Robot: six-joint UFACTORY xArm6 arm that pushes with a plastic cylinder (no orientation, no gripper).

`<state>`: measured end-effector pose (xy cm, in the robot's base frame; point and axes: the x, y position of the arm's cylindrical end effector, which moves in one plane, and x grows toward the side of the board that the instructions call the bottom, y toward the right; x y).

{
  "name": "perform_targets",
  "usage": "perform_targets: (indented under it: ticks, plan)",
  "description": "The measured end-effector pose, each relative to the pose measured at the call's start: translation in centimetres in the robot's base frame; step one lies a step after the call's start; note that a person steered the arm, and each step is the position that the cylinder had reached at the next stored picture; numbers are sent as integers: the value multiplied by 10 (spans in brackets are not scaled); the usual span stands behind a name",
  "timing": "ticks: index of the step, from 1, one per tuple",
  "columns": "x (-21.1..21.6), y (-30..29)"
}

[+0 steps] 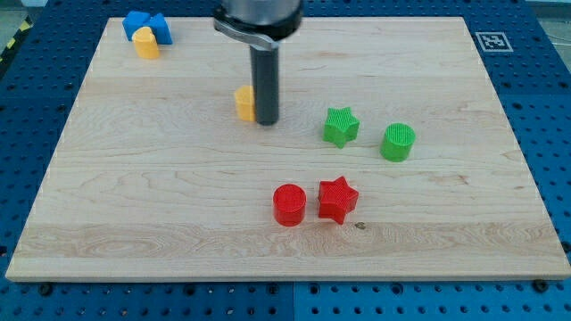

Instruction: Place the yellow hexagon left to the yellow heart

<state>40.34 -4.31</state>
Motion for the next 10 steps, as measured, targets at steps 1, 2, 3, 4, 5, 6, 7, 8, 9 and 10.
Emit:
perform_targets:
  ticks: [1,2,3,4,5,6,7,8,9,10]
  plan:
    - [-24,-41]
    - [-42,-77]
    - [-66,-117]
    - [-89,-147]
    - [-95,-156]
    - [-47,-104]
    - [-40,-30]
    - [-66,-32]
    - [-68,-80]
    - [-74,-100]
